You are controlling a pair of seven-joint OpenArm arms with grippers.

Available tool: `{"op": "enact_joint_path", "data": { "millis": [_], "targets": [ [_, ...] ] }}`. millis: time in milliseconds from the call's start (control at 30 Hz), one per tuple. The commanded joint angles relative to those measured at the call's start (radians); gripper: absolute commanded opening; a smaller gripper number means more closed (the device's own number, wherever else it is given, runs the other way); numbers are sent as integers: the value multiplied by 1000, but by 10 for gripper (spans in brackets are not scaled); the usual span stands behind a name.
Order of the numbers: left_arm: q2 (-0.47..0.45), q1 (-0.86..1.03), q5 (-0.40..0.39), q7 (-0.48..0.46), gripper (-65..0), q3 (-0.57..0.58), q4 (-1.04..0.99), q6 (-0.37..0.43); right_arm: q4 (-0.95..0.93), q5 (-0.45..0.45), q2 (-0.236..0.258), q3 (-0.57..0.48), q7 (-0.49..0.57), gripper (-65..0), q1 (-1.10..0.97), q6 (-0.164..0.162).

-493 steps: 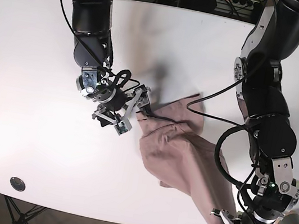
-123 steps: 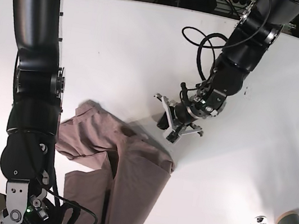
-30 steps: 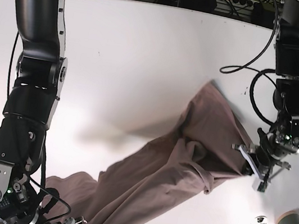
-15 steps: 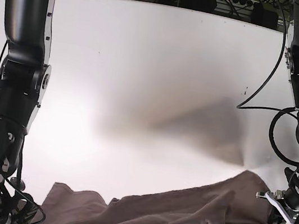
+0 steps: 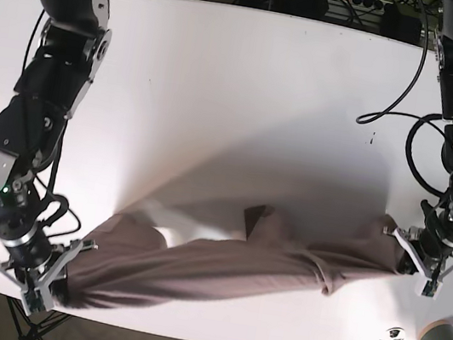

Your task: Fold the T-shirt properly

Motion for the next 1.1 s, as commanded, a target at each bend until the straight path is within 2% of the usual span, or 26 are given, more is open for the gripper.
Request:
{"op": "enact_joint_path", "data": {
  "millis": [0,200,300,400,633,667,800,867,933,1067],
  "targets": [
    [-24,17,4,-30,-650,-10,16,10,64,2,-12,50,30,-631,-63,-2],
    [-24,150,4,-31,-650,-14,38,10,133,2,-49,106,31,-631,-247,1],
    [-16,238,4,-31,-650,-71,84,10,168,2,-73,151,31,-631,-336,1],
    [30,301,10,-31,-650,-136,119,10,178,2,-98,185,31,-631,-411,1],
    [41,419,4,-30,-649,-197,165,10,204,2,-119,208,33,-631,-540,3],
    [41,428,5,-30,-632,-200,168,10,207,2,-119,208,33,-631,-551,3],
    [42,470,4,-30,-460,-206,170,10,231,2,-141,208,33,-631,-612,1],
    [50,483,5,-30,-394,-206,170,10,247,2,-147,208,33,-631,-644,1],
    [59,488,7,-30,-369,-215,176,10,256,2,-148,208,33,-629,-675,3],
    [64,539,2,-28,-365,-303,243,10,274,2,-150,201,33,-623,-735,3]
  ]
}}
